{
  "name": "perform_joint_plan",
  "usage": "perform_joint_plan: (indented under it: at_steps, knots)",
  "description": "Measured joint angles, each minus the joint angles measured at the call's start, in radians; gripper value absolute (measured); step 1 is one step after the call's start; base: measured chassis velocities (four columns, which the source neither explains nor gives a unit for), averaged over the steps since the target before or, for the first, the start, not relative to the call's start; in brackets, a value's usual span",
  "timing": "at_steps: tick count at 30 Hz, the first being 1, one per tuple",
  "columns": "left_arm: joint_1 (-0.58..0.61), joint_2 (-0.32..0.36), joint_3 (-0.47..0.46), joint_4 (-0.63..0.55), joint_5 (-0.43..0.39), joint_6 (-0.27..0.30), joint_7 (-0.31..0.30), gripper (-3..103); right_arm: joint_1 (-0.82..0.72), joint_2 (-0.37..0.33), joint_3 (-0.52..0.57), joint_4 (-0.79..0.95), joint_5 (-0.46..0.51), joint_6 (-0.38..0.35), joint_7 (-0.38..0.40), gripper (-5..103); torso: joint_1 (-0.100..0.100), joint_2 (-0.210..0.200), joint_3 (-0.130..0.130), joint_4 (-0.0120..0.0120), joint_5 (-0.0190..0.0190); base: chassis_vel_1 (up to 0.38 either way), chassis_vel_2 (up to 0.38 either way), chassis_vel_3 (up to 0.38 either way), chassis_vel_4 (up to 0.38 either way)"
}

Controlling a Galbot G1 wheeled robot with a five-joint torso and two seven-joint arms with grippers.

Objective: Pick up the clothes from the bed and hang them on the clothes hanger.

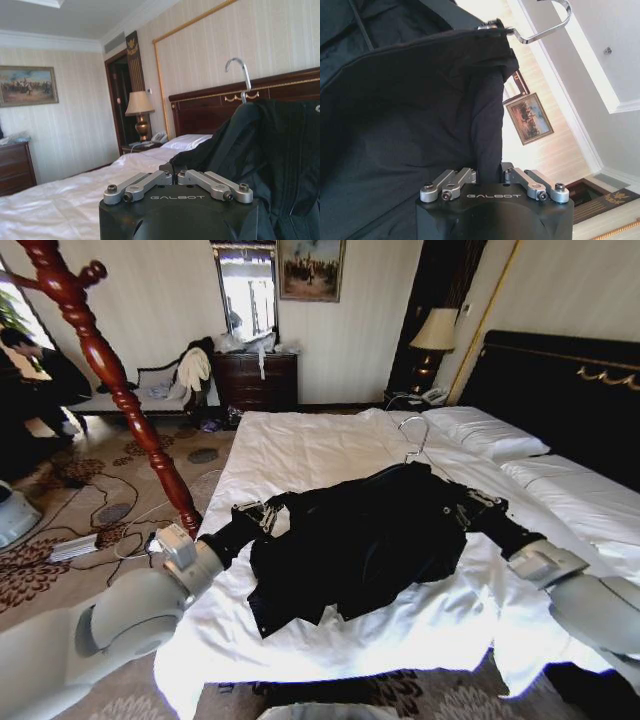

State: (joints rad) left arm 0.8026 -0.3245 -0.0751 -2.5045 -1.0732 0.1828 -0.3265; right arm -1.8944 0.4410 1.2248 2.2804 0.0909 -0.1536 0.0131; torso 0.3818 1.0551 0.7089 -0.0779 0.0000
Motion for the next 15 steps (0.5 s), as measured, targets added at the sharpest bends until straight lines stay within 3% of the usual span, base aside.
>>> perform_joint_plan:
  at_steps: [7, 8, 10, 15]
  knots:
    - [-0.093, 0.019, 0.005, 0.002, -0.081, 0.028, -0.01, 0, 0.025, -0.12, -0.018, -0.013, 0.054, -0.051, 0.006, 19, 0.0, 0.0, 0.0, 0.0006, -0.0005, 0.0, 0.0, 0.0, 0.0]
    - [-0.144, 0.019, 0.01, 0.002, -0.124, 0.04, -0.024, 0, 0.026, -0.156, -0.026, -0.025, 0.062, -0.052, 0.008, 19, 0.0, 0.0, 0.0, 0.0001, -0.0002, 0.0, 0.0, 0.0, 0.0]
    - [-0.203, 0.016, 0.018, 0.002, -0.181, 0.053, -0.042, 0, 0.029, -0.184, -0.031, -0.037, 0.074, -0.054, 0.011, 19, 0.0, 0.0, 0.0, 0.0001, 0.0002, 0.0, 0.0, 0.0, 0.0]
    - [-0.295, -0.016, 0.079, 0.003, -0.231, 0.069, -0.061, 0, 0.043, -0.209, -0.032, -0.066, 0.115, -0.062, 0.026, 19, 0.0, 0.0, 0.0, -0.0001, 0.0002, 0.0, 0.0, 0.0, 0.0]
